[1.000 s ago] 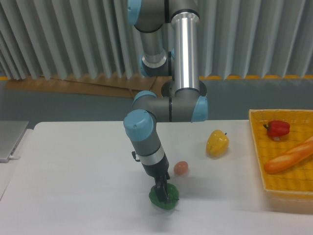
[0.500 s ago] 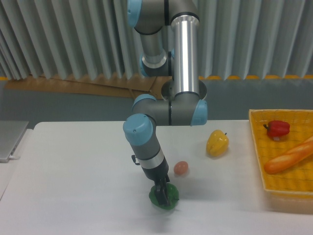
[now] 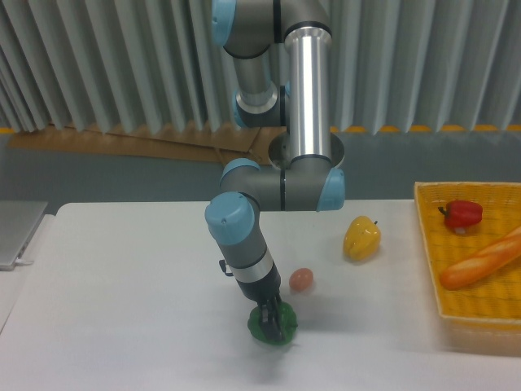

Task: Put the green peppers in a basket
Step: 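Close the gripper on the green pepper's stem and secure it, then lift the green pepper and carry it over the yellow basket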

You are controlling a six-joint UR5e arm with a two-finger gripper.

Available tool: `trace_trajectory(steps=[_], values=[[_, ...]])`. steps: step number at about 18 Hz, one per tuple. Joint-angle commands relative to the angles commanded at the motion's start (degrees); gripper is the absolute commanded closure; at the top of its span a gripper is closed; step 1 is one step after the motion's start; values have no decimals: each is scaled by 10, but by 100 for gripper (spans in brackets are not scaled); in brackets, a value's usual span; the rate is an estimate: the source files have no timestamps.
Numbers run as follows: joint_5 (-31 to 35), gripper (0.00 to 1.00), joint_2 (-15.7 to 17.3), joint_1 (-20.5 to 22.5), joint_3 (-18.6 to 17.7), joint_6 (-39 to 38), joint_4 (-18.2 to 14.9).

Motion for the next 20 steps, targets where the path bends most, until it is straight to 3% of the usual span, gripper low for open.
trace_trajectory(steps=[5,9,14,20], values=[[7,49,11,2,0,-7,-4],[12,49,48,17,-13,1,-10],[12,49,79,32,-20,16,-49],[7,49,127,80,-23,99,-115]])
